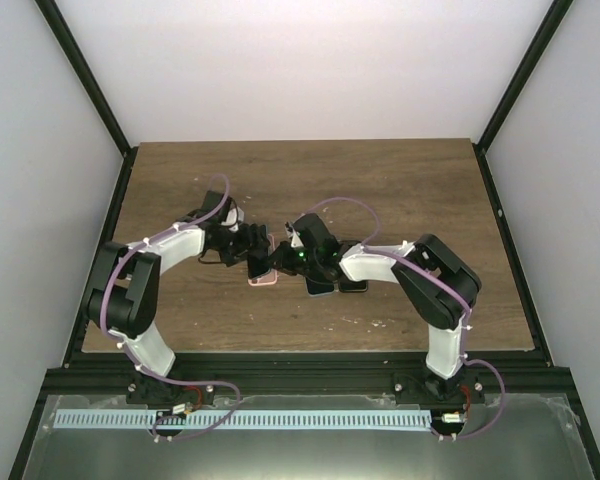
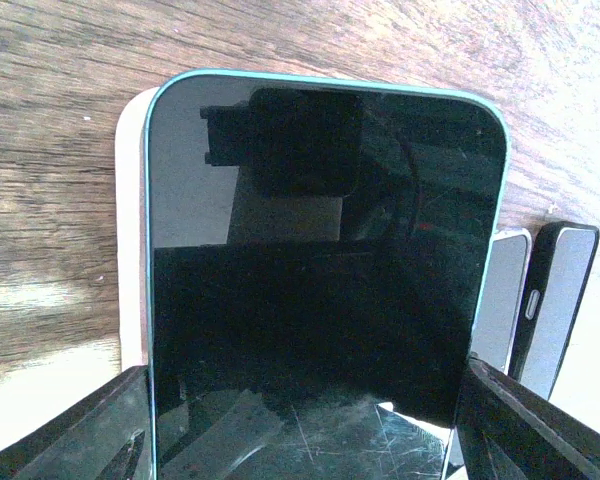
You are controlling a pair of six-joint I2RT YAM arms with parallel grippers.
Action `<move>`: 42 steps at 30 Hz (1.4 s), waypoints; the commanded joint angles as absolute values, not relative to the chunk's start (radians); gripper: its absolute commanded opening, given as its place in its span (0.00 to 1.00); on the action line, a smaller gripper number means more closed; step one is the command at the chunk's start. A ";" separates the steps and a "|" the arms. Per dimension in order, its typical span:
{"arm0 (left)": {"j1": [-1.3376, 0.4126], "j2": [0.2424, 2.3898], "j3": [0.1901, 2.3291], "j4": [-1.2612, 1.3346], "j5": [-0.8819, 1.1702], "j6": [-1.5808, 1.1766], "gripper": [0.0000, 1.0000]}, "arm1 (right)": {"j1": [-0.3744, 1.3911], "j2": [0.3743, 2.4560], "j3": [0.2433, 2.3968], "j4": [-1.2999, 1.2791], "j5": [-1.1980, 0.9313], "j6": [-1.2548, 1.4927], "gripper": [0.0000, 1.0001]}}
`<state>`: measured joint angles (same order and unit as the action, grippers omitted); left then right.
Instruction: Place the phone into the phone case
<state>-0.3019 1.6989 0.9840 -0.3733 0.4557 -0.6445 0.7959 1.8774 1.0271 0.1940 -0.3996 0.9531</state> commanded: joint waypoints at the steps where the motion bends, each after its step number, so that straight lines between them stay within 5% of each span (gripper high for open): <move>1: -0.310 1.685 0.976 -0.347 0.478 -0.642 0.71 | 0.804 1.870 1.045 0.188 -0.395 0.926 0.01; 5: -0.304 1.645 0.965 -0.332 0.475 -0.641 0.86 | 0.803 1.869 1.031 0.183 -0.389 0.925 0.01; 13: -0.262 1.631 0.983 -0.373 0.470 -0.597 0.92 | 0.804 1.880 1.019 0.176 -0.376 0.937 0.01; 29: -0.195 1.717 0.885 -0.201 0.488 -0.552 0.64 | 0.782 1.944 1.055 0.131 -0.453 0.935 0.04; 42: -0.196 1.799 0.889 -0.139 0.581 -0.509 0.58 | 0.750 1.961 1.074 0.094 -0.566 0.852 0.03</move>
